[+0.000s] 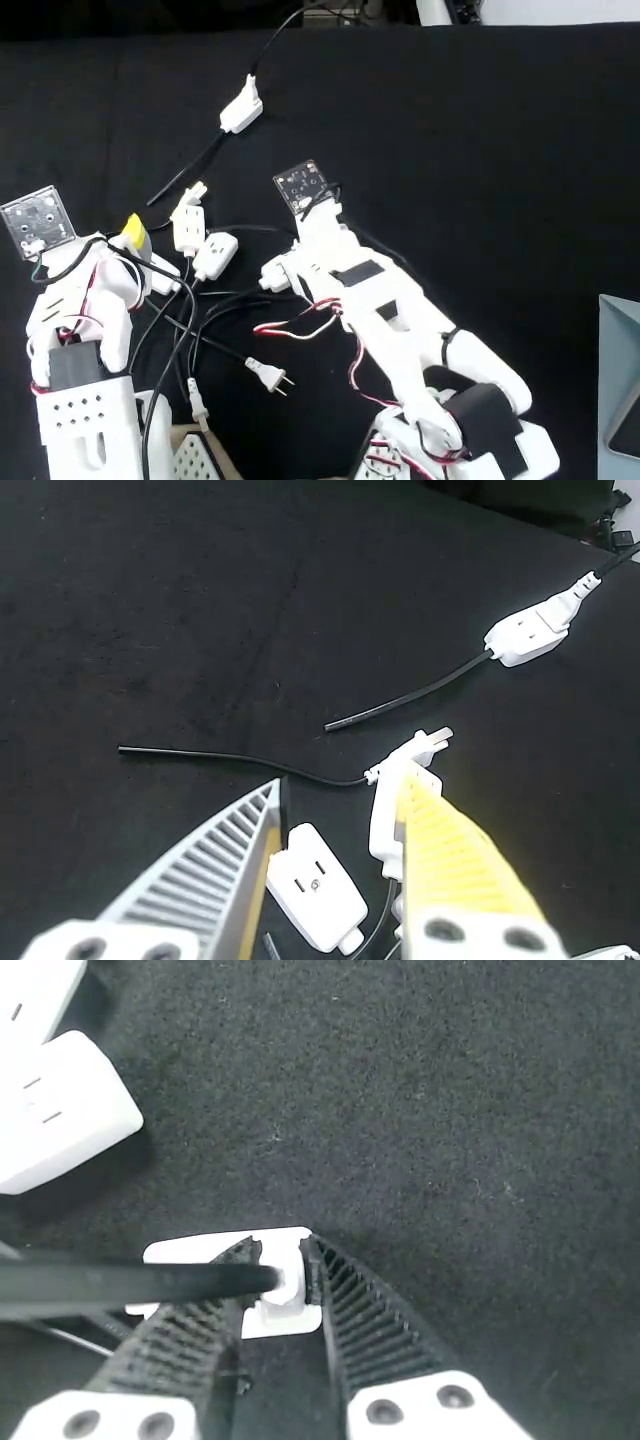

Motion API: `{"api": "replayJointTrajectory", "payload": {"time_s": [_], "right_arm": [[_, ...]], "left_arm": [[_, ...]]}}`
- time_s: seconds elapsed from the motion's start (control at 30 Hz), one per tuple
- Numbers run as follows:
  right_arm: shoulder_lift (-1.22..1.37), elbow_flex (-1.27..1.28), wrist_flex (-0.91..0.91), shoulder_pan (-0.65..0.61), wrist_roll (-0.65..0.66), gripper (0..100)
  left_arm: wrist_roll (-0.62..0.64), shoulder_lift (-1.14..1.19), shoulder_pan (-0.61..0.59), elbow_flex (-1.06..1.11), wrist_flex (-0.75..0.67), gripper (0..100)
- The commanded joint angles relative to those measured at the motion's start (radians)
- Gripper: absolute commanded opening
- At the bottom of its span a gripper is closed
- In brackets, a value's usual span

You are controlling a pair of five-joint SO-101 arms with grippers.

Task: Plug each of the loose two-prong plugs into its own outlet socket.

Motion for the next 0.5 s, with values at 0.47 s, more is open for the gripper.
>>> {"api": "replayJointTrajectory", "payload": {"time_s": [0.47], "right_arm": [[0.3, -0.67, 0.021, 0.239, 0.003, 1.3]], "left_arm": [[0.0, -0.012, -0.008, 0.007, -0.006, 19]]}}
